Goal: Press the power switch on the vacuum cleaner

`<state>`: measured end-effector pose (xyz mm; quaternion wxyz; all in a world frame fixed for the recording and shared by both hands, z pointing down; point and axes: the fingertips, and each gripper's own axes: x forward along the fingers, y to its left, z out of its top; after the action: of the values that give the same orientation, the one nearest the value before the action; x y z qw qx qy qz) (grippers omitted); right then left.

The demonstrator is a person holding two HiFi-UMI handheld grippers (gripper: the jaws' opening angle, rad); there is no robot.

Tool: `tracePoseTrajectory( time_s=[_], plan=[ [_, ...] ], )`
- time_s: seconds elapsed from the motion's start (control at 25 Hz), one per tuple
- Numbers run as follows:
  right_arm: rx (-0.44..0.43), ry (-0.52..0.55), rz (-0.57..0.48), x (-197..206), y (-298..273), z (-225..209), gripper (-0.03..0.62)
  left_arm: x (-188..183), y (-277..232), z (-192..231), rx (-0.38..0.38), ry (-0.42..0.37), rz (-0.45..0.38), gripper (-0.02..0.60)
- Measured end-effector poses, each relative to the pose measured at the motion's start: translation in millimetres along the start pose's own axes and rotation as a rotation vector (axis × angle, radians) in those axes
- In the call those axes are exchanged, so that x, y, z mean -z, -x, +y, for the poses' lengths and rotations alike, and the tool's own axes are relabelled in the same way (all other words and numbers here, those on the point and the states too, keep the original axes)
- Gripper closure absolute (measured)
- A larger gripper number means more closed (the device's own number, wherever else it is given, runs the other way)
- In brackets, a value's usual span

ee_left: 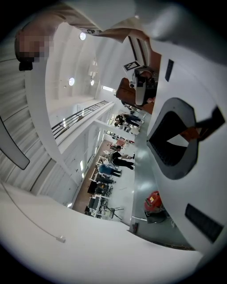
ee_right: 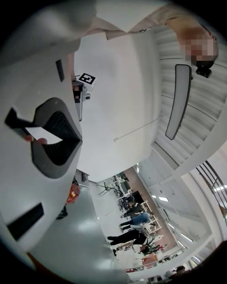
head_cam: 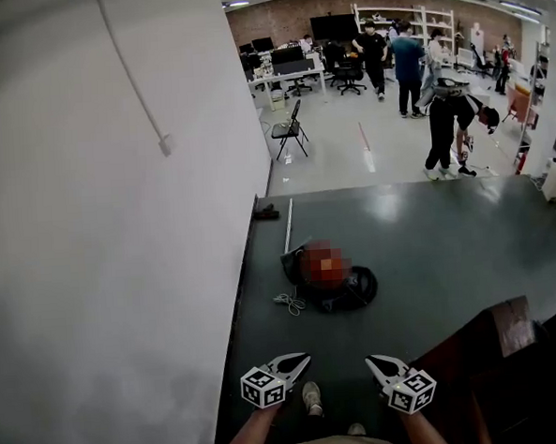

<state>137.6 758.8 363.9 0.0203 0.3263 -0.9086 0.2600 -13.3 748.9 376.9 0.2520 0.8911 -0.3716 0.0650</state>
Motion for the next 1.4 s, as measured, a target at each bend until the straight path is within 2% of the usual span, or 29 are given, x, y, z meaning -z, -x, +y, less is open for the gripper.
tracePoseTrajectory(
  time_s=[0.12, 0.32, 0.56, 0.88, 1.12, 1.4],
  plan=[
    [0.012, 0.035, -0.002, -25.0, -36.9, -7.8, 0.585, -19.3, -14.0, 31.5, 0.034, -0.01, 0.016, 0.575],
    [0.038, 0.009, -0.026, -53.6, -96.2, -20.1, 0.585, -46.8, -23.4, 78.2, 0.082, -0.057, 0.017, 0.576],
    [0.069, 0.059, -0.049, -79.4, -147.5, -18.7, 0.585, -59.9, -17.3, 128.7, 0.106, 0.013, 0.025, 0.577],
    [0.101, 0.048, -0.066, -89.9, -188.8, -25.5, 0.585, -80.8, -13.9, 182.5, 0.133, 0.017, 0.025, 0.578],
    [0.12, 0.049, -0.079, -98.3, -198.5, -37.7, 0.585, -89.7, -31.5, 190.6, 0.177, 0.028, 0.034, 0.578],
    [0.148, -0.018, -0.113, -108.6, -205.7, -74.5, 0.585, -94.2, -64.2, 188.9, 0.266, 0.025, 0.069, 0.577]
  ],
)
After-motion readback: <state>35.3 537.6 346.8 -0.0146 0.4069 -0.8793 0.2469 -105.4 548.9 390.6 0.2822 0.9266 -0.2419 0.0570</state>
